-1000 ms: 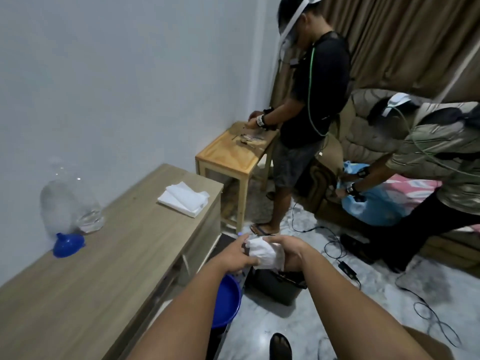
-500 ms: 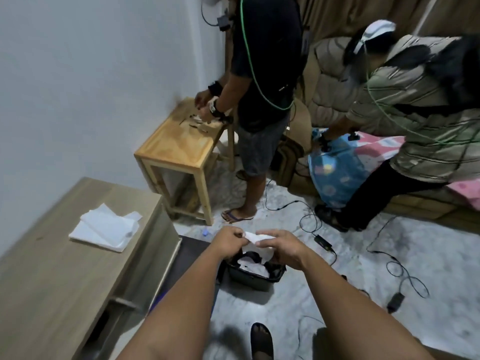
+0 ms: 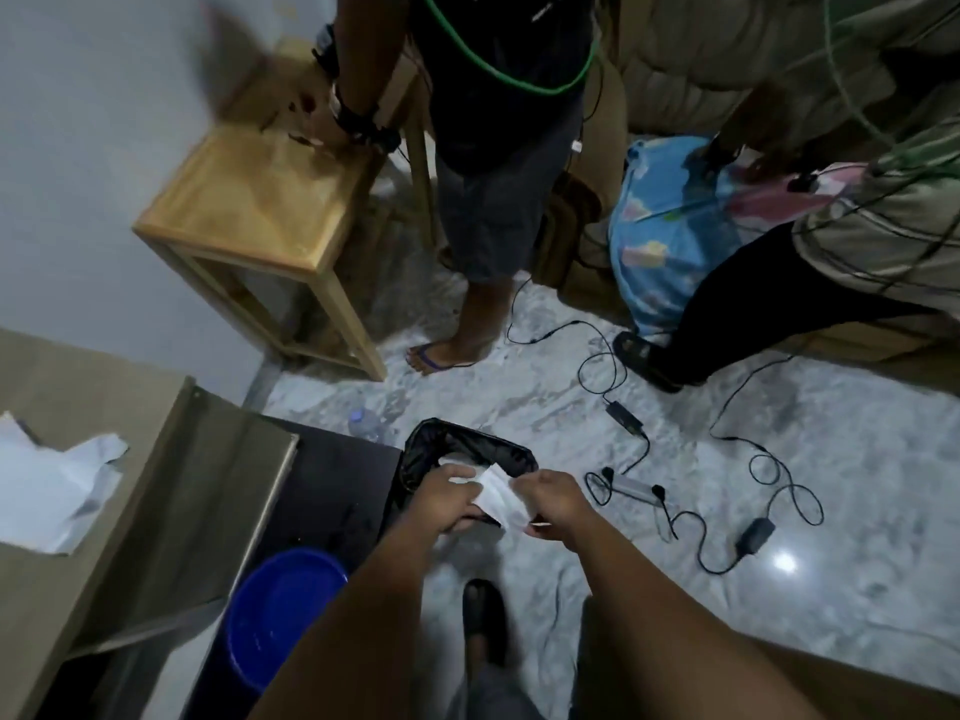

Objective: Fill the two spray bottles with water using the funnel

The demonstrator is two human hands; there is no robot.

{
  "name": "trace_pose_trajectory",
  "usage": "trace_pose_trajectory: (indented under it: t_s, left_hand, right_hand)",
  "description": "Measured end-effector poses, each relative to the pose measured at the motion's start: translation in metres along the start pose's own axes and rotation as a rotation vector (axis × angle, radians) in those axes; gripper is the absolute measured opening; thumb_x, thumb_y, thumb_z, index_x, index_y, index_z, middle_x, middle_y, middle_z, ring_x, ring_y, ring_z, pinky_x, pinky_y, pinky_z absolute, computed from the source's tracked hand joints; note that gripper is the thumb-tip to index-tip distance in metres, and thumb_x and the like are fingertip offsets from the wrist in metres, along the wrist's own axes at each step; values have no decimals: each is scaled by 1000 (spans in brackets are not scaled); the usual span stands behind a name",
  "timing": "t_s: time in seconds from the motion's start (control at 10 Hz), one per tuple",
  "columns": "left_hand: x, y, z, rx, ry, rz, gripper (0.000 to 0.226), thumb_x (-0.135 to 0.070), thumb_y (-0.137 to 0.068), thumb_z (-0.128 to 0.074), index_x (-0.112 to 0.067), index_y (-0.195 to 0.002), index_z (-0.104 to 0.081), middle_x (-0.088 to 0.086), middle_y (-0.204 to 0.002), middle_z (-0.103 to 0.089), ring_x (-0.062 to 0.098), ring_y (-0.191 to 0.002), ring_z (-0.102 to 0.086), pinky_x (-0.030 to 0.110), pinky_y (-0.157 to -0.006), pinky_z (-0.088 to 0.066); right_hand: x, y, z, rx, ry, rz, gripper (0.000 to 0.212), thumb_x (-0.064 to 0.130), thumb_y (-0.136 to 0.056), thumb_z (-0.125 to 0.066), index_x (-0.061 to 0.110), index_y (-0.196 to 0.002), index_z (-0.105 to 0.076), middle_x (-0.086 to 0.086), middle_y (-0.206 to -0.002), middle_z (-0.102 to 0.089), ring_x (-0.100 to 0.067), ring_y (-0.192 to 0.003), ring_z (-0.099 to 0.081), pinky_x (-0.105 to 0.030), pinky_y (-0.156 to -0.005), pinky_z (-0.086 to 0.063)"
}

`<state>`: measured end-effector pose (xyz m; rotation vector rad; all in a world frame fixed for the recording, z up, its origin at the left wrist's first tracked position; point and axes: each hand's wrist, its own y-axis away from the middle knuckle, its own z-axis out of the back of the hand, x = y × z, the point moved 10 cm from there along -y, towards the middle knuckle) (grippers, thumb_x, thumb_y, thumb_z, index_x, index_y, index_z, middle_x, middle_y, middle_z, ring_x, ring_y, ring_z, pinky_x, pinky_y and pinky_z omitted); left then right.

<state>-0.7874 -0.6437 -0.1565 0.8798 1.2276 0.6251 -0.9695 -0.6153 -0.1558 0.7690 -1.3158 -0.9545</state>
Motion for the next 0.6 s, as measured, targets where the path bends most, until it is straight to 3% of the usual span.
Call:
trace_pose_trajectory:
  t_s: [0.1, 0.2, 0.3, 0.4, 0.5, 0.6]
  left_hand:
    - [14, -45, -11, -17, 48, 34, 31, -4, -92, -64, -5, -123, -60, 14, -87, -66, 14, -62, -65, 25, -57, -47]
    - [32, -86, -22, -6, 8, 41, 43, -9, -94, -65, -8, -135, -54, 8, -108, -58, 19, -88, -63, 32, -74, -56]
    - [47, -121, -29, 1, -6, 50, 48, -14, -96, -63, -5, -141, -49, 7, -120, -56, 23, -102, -58, 42, -95, -56]
    - [58, -151, -28, -22, -58, 56, 50, -19, -94, -66, -3, -139, -52, 17, -130, -63, 28, -105, -64, 42, -96, -56]
    - [65, -167, -20, -44, -153, 58, 38, -17, -92, -66, -1, -126, -63, 18, -122, -69, 34, -110, -67, 44, -95, -57]
    - [73, -170, -5, -115, -268, 52, 36, -21, -90, -66, -3, -121, -67, 16, -118, -71, 32, -110, -67, 38, -93, -56]
  right_hand:
    - [-7, -49, -3, 0, -8, -47, 8, 13, -90, -77, 11, -84, -73, -11, -74, -66, -24, -62, -61, -49, -76, -64]
    - [-19, -99, -5, -2, 18, -98, 15, 11, -89, -75, 8, -77, -67, -14, -74, -61, -26, -62, -59, -61, -88, -60]
    - [-30, -142, -15, 21, 46, -142, 19, 15, -98, -68, 10, -80, -62, -12, -84, -64, -26, -74, -65, -58, -94, -61]
    - [-38, -172, -27, 21, 13, -174, 16, 21, -102, -63, 7, -95, -63, -14, -87, -64, -28, -75, -67, -56, -95, -62]
    - [-36, -187, -37, 0, 81, -155, 23, 22, -103, -57, 10, -84, -60, -11, -80, -62, -23, -66, -62, -48, -84, -61]
    - [-29, -190, -43, -53, 272, -59, 29, 24, -105, -51, 23, -76, -52, 2, -78, -54, -12, -66, -52, -40, -82, -56]
